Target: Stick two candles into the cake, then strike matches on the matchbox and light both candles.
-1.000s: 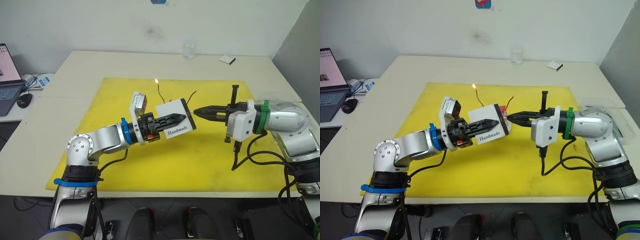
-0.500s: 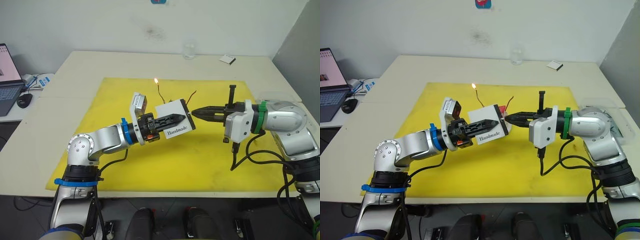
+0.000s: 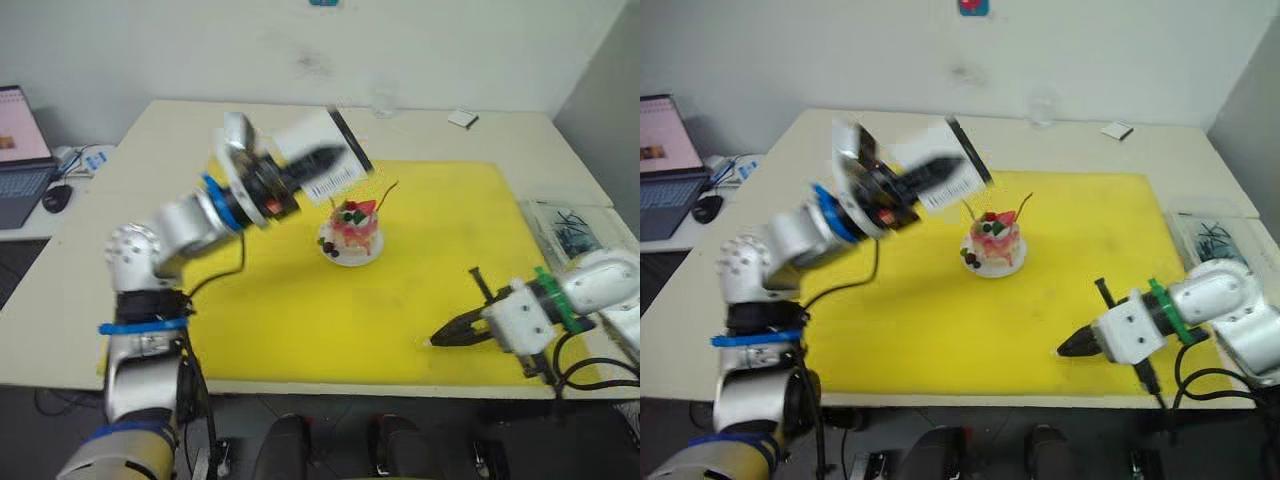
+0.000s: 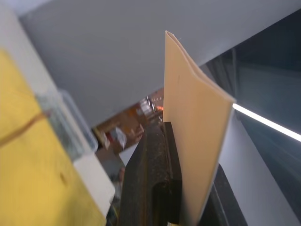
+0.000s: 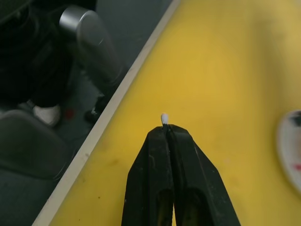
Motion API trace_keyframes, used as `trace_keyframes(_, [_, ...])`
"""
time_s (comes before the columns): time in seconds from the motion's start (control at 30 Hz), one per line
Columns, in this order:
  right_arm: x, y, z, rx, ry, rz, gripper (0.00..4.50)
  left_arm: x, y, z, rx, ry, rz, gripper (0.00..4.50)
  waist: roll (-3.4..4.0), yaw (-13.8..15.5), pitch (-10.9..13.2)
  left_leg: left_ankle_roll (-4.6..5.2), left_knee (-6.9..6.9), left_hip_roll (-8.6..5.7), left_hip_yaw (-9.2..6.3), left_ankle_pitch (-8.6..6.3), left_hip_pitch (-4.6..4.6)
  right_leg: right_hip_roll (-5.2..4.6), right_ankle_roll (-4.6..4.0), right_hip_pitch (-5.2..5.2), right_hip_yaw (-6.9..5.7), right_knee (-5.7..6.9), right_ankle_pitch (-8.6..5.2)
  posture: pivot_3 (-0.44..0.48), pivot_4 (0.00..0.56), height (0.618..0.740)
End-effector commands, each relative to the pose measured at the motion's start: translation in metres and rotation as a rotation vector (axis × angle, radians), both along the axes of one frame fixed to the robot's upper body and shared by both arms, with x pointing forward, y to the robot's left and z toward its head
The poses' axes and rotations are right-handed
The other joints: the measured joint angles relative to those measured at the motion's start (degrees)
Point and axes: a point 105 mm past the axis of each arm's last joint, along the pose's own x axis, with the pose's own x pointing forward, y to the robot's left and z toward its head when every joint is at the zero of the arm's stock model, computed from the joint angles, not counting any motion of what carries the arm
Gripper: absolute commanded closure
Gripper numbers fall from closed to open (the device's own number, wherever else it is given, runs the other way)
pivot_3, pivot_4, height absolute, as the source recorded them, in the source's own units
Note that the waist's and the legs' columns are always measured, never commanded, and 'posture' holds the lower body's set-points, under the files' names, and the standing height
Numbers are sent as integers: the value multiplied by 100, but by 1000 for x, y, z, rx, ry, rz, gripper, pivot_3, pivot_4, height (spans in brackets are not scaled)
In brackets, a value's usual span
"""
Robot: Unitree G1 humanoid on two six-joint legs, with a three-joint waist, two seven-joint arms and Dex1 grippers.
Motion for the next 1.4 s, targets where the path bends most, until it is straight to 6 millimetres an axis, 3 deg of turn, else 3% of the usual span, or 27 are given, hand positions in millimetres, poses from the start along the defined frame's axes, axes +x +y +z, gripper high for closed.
trace_keyframes(0.03, [18,-3,20,92,-70,-88,4451,-19,-13,-30,62,37,-77,4500,-15,-23,7,-1,-4,2,-5,-1,24,-1,-3,27,-8,-3,-2,0,150,740])
trace_keyframes(0.13, [30,0,31,165,-109,-129,4451,-27,-16,-40,87,47,-98,4500,-48,-19,25,-5,6,16,-21,3,23,-1,-50,34,-11,1,-13,0,150,740])
trace_keyframes(0.33, [36,5,38,220,-145,-156,4451,-38,-15,-57,172,64,-125,4500,-49,-7,25,-7,4,11,-18,5,21,0,-51,36,-13,-3,-14,0,150,740])
trace_keyframes(0.53, [91,-9,49,404,-174,-501,4451,-60,-20,-78,279,44,-185,4500,-49,-15,26,-7,-1,3,-10,2,14,-13,-43,28,-6,-8,-18,0,150,740])
trace_keyframes(0.7, [110,-6,47,440,-204,-581,4451,-65,-20,-84,306,26,-195,4500,-48,-16,26,-7,-1,10,-17,2,12,-9,-49,24,-7,-3,-22,0,150,740])
trace_keyframes(1.07, [125,21,43,485,-198,-554,4451,-61,-24,-86,312,-1,-204,4500,-48,-18,26,-6,-6,8,-10,2,-6,13,-39,3,-9,-3,-17,0,150,740])
trace_keyframes(1.4, [126,27,35,480,-179,-545,4451,-62,-26,-87,315,-12,-213,4500,-48,-18,26,-6,-3,9,-12,3,-63,16,-8,-56,-12,3,2,0,150,740])
